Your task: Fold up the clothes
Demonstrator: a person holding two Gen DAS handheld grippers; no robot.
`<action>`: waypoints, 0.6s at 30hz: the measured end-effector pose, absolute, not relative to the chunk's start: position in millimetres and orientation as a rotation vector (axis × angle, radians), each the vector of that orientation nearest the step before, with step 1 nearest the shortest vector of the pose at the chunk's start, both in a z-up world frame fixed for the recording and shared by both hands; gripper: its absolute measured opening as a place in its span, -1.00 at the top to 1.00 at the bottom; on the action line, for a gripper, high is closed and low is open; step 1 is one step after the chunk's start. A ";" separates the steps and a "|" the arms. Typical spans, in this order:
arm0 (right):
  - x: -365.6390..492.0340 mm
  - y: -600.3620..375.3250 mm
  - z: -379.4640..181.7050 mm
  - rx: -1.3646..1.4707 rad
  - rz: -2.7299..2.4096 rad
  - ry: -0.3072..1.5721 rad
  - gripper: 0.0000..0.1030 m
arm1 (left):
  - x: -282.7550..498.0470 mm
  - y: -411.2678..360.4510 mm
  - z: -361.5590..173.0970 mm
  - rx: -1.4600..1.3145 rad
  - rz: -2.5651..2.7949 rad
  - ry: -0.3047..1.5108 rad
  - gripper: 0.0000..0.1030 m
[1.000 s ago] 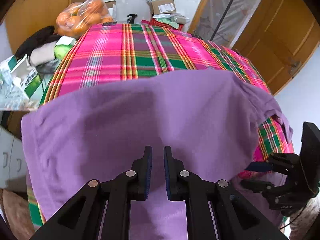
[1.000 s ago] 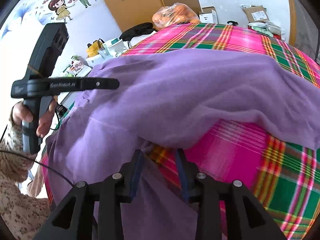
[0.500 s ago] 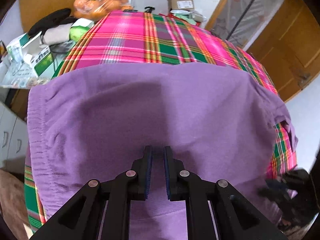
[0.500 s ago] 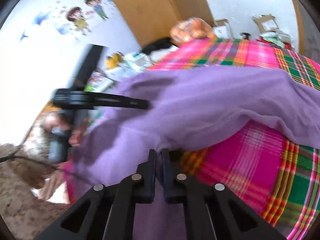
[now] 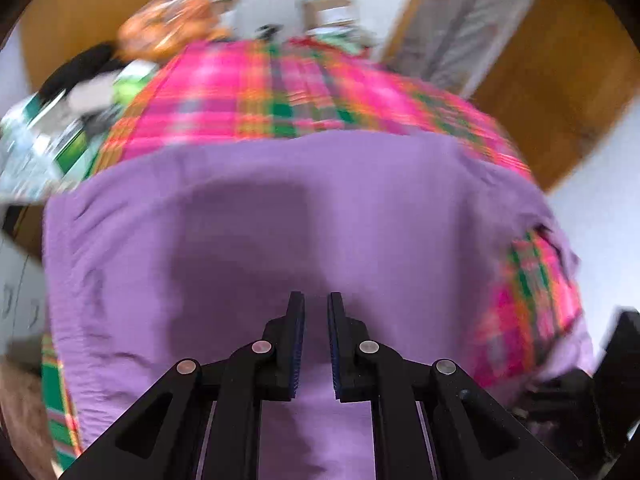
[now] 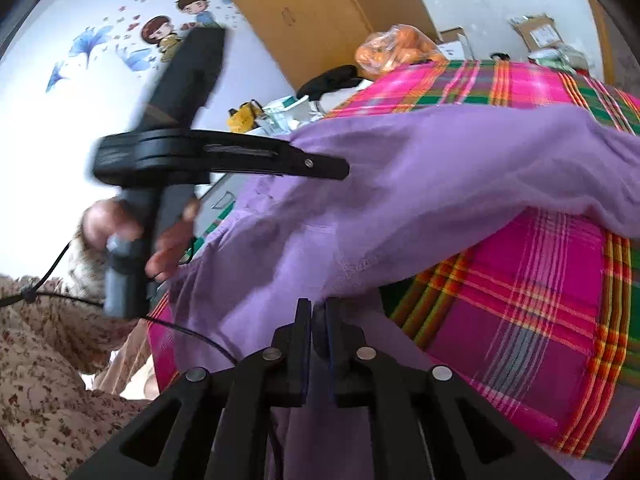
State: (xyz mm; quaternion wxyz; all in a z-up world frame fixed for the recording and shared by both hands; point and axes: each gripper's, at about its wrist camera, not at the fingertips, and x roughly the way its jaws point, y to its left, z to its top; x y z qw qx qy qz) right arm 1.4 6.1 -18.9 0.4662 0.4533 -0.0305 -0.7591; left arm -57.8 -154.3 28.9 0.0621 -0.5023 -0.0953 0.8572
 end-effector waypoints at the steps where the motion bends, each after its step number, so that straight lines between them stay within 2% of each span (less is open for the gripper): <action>1: 0.2 8.2 -19.8 1.123 -1.869 -0.091 0.82 | -56.8 -145.0 31.2 -1.501 2.581 -0.249 0.73; 2: -0.9 10.5 -20.6 1.133 -1.875 -0.106 0.76 | -55.8 -135.7 33.5 -1.483 2.569 -0.211 0.73; 3: 0.7 14.2 -19.3 1.130 -1.888 -0.108 0.58 | -54.8 -126.4 35.8 -1.465 2.558 -0.173 0.73; 5: 4.0 21.7 -16.9 1.124 -1.914 -0.113 0.33 | -52.9 -107.8 40.4 -1.428 2.533 -0.098 0.67; 8: 6.9 31.3 -13.5 1.113 -1.954 -0.131 0.31 | -53.4 -89.1 41.5 -1.410 2.506 -0.041 0.43; 18: 5.9 126.6 -4.3 1.113 -2.216 -0.285 0.31 | -57.7 -55.5 17.4 -1.524 2.483 0.117 0.38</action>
